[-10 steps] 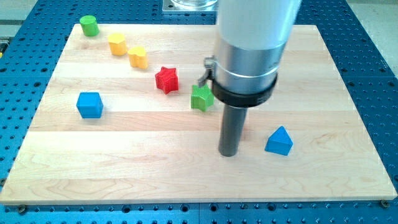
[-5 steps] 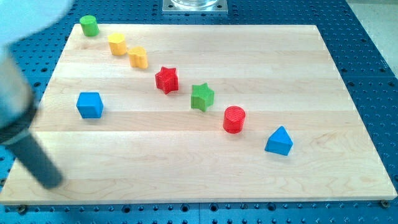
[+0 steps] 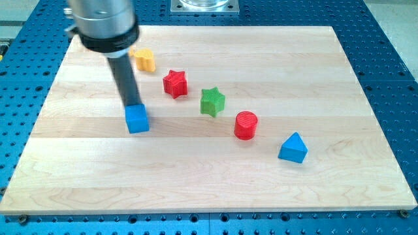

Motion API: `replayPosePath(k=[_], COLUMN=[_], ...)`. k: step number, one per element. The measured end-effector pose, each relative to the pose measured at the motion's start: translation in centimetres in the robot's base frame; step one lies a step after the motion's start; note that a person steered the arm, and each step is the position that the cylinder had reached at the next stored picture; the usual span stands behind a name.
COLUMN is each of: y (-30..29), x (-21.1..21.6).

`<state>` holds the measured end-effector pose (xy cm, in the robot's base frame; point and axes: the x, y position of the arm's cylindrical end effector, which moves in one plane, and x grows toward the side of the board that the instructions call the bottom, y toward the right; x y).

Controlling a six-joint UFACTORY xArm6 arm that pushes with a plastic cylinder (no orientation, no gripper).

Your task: Move blue cube to the bottom right corner

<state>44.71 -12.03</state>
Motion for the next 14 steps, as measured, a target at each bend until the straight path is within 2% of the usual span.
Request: replayPosePath(k=[1, 2, 3, 4, 6, 7, 8, 9, 10, 11, 12, 13, 14], y=[-0.3, 3.5, -2.3, -1.4, 14.4, 9.1, 5.3, 10.8, 21.7, 23.1, 17.2, 23.6, 31.3], x=[5.4, 7.7, 7.7, 10.0, 9.3, 9.0, 10.3, 12.4, 12.1, 12.1, 13.2, 15.3, 15.2])
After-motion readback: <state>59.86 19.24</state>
